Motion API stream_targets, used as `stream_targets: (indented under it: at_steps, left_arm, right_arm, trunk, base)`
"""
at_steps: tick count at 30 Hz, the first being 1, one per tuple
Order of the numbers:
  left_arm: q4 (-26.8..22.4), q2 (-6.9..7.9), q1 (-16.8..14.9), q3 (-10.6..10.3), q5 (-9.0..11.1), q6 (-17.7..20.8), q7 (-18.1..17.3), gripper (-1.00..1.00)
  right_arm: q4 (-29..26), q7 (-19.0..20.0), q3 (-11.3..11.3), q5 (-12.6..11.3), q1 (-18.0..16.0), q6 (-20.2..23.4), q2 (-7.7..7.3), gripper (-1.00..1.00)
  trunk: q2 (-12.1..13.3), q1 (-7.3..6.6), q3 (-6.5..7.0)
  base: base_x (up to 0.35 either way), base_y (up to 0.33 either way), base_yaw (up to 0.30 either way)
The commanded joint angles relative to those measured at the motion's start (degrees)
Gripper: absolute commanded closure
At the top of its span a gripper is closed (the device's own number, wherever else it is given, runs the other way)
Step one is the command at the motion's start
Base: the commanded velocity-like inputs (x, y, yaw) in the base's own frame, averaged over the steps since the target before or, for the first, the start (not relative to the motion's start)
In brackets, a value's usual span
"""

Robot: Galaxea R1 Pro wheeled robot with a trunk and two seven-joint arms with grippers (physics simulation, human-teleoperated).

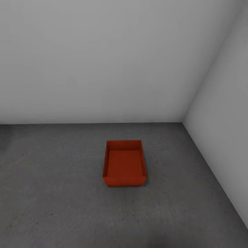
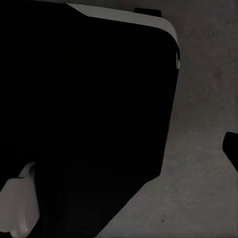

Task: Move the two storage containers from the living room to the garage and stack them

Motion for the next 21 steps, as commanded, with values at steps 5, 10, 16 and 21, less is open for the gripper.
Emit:
stream_targets:
  at_steps: [5, 10, 16, 21]
  left_arm:
    - [0.0, 0.09, 0.1, -0.5, 0.5, 0.1, -0.2, -1.0]
    - [0.0, 0.3, 0.2, -0.5, 0.4, 0.1, -0.5, -1.0]
    - [0.0, 0.46, 0.2, -0.5, 0.2, 0.1, -0.6, -1.0]
    - [0.0, 0.46, 0.2, -0.5, 0.2, 0.1, -0.6, -1.0]
  right_arm:
    - [0.2, 3.4, 0.5, -0.5, 0.0, -0.2, -1.37, -1.0]
    - [0.2, 5.4, 0.5, -0.6, 0.0, -0.2, -1.93, -1.0]
    - [0.2, 6.6, 0.5, -1.8, 0.0, -0.1, -2.09, -1.0]
    - [0.2, 6.6, 0.5, -2.0, 0.0, 0.0, -2.1, -1.0]
  trunk:
    - [0.0, 0.0, 0.42]
    - [0.0, 0.0, 0.87]
    - [0.0, 0.0, 1.41]
    - [0.0, 0.0, 1.86]
  base:
    - [0.0, 0.0, 0.0]
    - [0.0, 0.0, 0.0]
    - [0.0, 0.0, 0.0]
    - [0.0, 0.0, 0.0]
